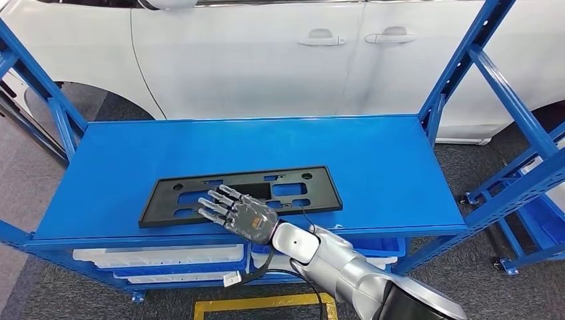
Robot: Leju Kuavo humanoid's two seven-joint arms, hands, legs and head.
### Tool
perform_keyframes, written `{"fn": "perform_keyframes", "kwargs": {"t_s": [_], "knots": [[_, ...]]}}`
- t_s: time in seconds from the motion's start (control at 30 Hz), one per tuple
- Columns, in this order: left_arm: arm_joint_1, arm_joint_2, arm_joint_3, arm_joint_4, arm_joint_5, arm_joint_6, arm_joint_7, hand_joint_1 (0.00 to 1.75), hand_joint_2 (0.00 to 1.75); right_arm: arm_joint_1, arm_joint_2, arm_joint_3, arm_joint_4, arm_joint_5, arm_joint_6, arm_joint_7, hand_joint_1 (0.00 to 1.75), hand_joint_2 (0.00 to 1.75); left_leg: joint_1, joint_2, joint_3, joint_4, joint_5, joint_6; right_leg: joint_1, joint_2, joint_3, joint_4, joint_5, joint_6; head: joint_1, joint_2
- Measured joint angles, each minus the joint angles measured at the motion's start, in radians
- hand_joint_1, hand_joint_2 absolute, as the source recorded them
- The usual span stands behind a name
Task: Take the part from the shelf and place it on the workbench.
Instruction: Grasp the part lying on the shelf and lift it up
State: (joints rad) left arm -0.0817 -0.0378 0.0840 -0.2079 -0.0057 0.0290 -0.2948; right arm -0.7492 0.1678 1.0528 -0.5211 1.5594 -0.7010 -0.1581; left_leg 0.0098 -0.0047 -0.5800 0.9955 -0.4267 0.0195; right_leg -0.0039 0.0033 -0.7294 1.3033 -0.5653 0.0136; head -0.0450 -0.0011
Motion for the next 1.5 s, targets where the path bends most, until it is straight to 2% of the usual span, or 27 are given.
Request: {"fn": "perform_keyframes", "kwargs": {"t_s": [0.03,0.1,0.17,0.27,0.3,0.37,0.43,0.47,0.5,0.53,0.6,0.67,0.8,0.87,0.93,0.97,1.0,1.03,1.1,1.17,1.2,1.27,1.33,1.37,1.43,1.47,1.5], "knots": [[0.001,0.000,0.002,0.000,0.000,0.000,0.000,0.00,0.00,-0.010,0.000,0.004,0.013,-0.002,0.000,-0.003,0.00,1.75,0.000,0.000,0.002,0.000,-0.001,-0.001,0.000,0.000,0.021,-0.045,0.032,-0.002,0.000,0.000],[0.001,0.000,0.005,0.000,0.000,-0.002,0.000,0.00,0.00,-0.027,0.000,0.010,0.037,-0.005,0.002,-0.003,0.00,1.75,-0.002,-0.002,0.006,0.003,-0.004,-0.005,0.002,0.000,0.095,-0.196,0.099,-0.010,0.000,0.000],[0.002,0.000,0.008,0.000,0.000,-0.005,-0.003,0.00,0.00,-0.039,0.001,0.015,0.057,-0.002,0.011,0.018,0.00,1.75,-0.006,-0.003,0.006,0.005,-0.007,-0.014,0.005,0.000,0.136,-0.285,0.124,-0.019,0.000,0.000],[0.003,0.000,0.013,0.000,0.001,-0.008,-0.009,0.00,0.00,-0.047,0.003,0.020,0.080,0.004,0.024,0.065,0.00,1.75,-0.005,-0.003,0.007,0.006,-0.011,-0.029,0.006,0.001,0.140,-0.297,0.126,-0.033,0.000,0.000],[0.004,0.000,0.014,0.000,0.001,-0.008,-0.010,0.00,0.00,-0.050,0.005,0.022,0.086,0.004,0.026,0.074,0.00,1.75,-0.004,-0.002,0.003,0.018,-0.021,-0.035,0.003,0.000,0.142,-0.300,0.128,-0.038,0.000,0.000],[0.004,0.000,0.015,0.000,0.001,-0.008,-0.012,0.00,0.00,-0.053,0.009,0.026,0.097,0.005,0.032,0.092,0.00,1.75,0.000,-0.002,-0.034,0.105,-0.075,-0.045,-0.001,-0.001,0.146,-0.305,0.131,-0.045,0.000,0.000],[0.007,0.000,0.017,0.000,0.002,-0.008,-0.016,0.00,0.00,-0.054,0.014,0.030,0.110,0.005,0.045,0.135,0.06,1.75,0.003,-0.001,-0.098,0.242,-0.137,-0.053,-0.001,-0.002,0.145,-0.304,0.131,-0.046,0.000,0.000],[0.009,0.000,0.018,0.000,0.001,-0.007,-0.018,0.00,0.00,-0.054,0.017,0.031,0.117,0.004,0.058,0.165,0.09,1.75,0.004,-0.001,-0.119,0.285,-0.148,-0.056,-0.001,-0.002,0.145,-0.304,0.130,-0.046,0.000,0.000],[0.010,0.000,0.019,0.000,0.001,-0.005,-0.019,0.00,0.00,-0.056,0.019,0.031,0.123,0.001,0.075,0.191,0.53,1.75,0.004,-0.001,-0.121,0.289,-0.137,-0.056,-0.001,-0.002,0.146,-0.304,0.130,-0.046,0.000,0.000],[0.012,0.000,0.021,0.000,0.000,-0.003,-0.020,0.00,0.00,-0.060,0.023,0.029,0.128,-0.002,0.098,0.212,0.93,1.75,0.004,-0.001,-0.104,0.253,-0.111,-0.055,-0.001,-0.001,0.148,-0.304,0.130,-0.045,0.000,0.000],[0.011,0.000,0.023,0.000,-0.003,0.001,-0.020,0.00,0.00,-0.072,0.029,0.018,0.136,-0.010,0.145,0.230,1.75,1.75,0.003,-0.001,-0.032,0.108,-0.045,-0.049,0.001,0.000,0.152,-0.303,0.128,-0.041,0.000,0.000],[0.009,0.000,0.024,0.000,-0.007,0.002,-0.020,0.00,0.00,-0.082,0.032,0.008,0.145,-0.015,0.174,0.234,1.75,1.75,-0.001,-0.001,0.016,0.011,-0.015,-0.037,0.004,0.001,0.152,-0.303,0.128,-0.032,0.000,0.000],[0.009,-0.001,0.025,0.000,-0.012,0.002,-0.020,0.00,0.00,-0.087,0.031,-0.012,0.158,-0.023,0.191,0.237,1.75,1.75,-0.001,0.000,0.017,-0.005,-0.005,-0.011,0.003,0.001,0.145,-0.294,0.122,-0.009,0.000,0.000],[0.007,-0.001,0.026,0.000,-0.014,0.000,-0.020,0.00,0.00,-0.088,0.030,-0.021,0.163,-0.029,0.201,0.235,1.75,1.75,0.001,0.002,0.015,-0.010,0.001,0.000,0.001,0.001,0.110,-0.217,0.073,-0.001,0.000,0.000],[0.007,0.000,0.027,0.000,-0.016,-0.007,-0.020,0.00,0.00,-0.085,0.028,-0.029,0.169,-0.033,0.211,0.230,1.75,1.75,-0.001,0.003,0.010,-0.009,0.002,0.003,-0.001,0.000,0.043,-0.076,0.005,0.003,0.000,0.000],[0.007,0.000,0.027,0.000,-0.017,-0.011,-0.020,0.00,0.00,-0.082,0.027,-0.032,0.171,-0.033,0.214,0.228,1.75,1.75,-0.001,0.003,0.008,-0.008,0.002,0.003,-0.001,0.000,0.016,-0.022,-0.012,0.004,0.000,0.000],[0.008,0.000,0.027,0.000,-0.018,-0.015,-0.021,0.00,0.00,-0.081,0.027,-0.035,0.174,-0.033,0.217,0.226,1.75,1.75,-0.002,0.003,0.007,-0.008,0.002,0.003,-0.001,0.000,0.007,-0.004,-0.008,0.003,0.000,0.000],[0.008,0.000,0.027,0.000,-0.018,-0.017,-0.021,0.00,0.00,-0.080,0.027,-0.037,0.175,-0.033,0.219,0.225,1.75,1.75,-0.002,0.002,0.008,-0.007,0.001,0.003,-0.001,0.000,0.020,-0.029,0.015,0.001,0.000,0.000],[0.007,0.000,0.027,0.000,-0.018,-0.018,-0.023,0.00,0.00,-0.081,0.027,-0.040,0.177,-0.033,0.220,0.223,1.75,1.75,-0.003,0.001,0.011,-0.006,-0.001,0.000,0.001,0.000,0.087,-0.167,0.086,-0.008,0.000,0.000],[0.006,-0.001,0.027,0.000,-0.018,-0.018,-0.024,0.00,0.00,-0.083,0.027,-0.043,0.177,-0.033,0.221,0.222,1.75,1.75,-0.006,-0.001,0.011,-0.002,-0.004,-0.007,0.004,-0.001,0.139,-0.279,0.123,-0.017,0.000,0.000],[0.006,-0.001,0.027,0.000,-0.018,-0.018,-0.024,0.00,0.00,-0.083,0.027,-0.043,0.177,-0.033,0.221,0.221,1.75,1.75,-0.007,-0.001,0.009,-0.001,-0.004,-0.011,0.007,-0.001,0.147,-0.299,0.125,-0.020,0.000,0.000],[0.006,-0.001,0.027,0.000,-0.018,-0.018,-0.024,0.00,0.00,-0.084,0.027,-0.043,0.178,-0.033,0.221,0.220,1.75,1.75,-0.007,-0.002,0.007,-0.001,-0.005,-0.022,0.007,-0.001,0.147,-0.304,0.126,-0.027,0.000,0.000],[0.006,-0.001,0.027,0.000,-0.018,-0.018,-0.024,0.00,0.00,-0.087,0.027,-0.044,0.178,-0.033,0.221,0.219,1.75,1.75,-0.005,-0.001,-0.004,0.027,-0.026,-0.033,0.002,-0.003,0.153,-0.311,0.130,-0.037,0.000,0.000],[0.006,-0.001,0.027,0.000,-0.018,-0.018,-0.024,0.00,0.00,-0.087,0.027,-0.044,0.178,-0.033,0.221,0.219,1.75,1.75,-0.003,-0.001,-0.023,0.070,-0.052,-0.039,0.000,-0.004,0.155,-0.315,0.132,-0.040,0.000,0.000],[0.006,-0.001,0.027,0.000,-0.018,-0.018,-0.025,0.00,0.00,-0.086,0.027,-0.045,0.179,-0.033,0.221,0.219,1.75,1.75,0.002,-0.001,-0.085,0.205,-0.115,-0.050,-0.001,-0.005,0.154,-0.315,0.132,-0.044,0.000,0.000],[0.007,-0.001,0.027,0.000,-0.018,-0.018,-0.025,0.00,0.00,-0.086,0.027,-0.045,0.179,-0.033,0.221,0.219,1.75,1.75,0.004,-0.001,-0.114,0.262,-0.134,-0.054,-0.001,-0.004,0.154,-0.314,0.132,-0.044,0.000,0.000],[0.008,-0.001,0.027,0.000,-0.018,-0.018,-0.025,0.00,0.00,-0.085,0.027,-0.045,0.180,-0.033,0.221,0.219,1.75,1.75,0.006,-0.001,-0.128,0.289,-0.134,-0.057,-0.001,-0.004,0.154,-0.313,0.131,-0.044,0.000,0.000]]}}
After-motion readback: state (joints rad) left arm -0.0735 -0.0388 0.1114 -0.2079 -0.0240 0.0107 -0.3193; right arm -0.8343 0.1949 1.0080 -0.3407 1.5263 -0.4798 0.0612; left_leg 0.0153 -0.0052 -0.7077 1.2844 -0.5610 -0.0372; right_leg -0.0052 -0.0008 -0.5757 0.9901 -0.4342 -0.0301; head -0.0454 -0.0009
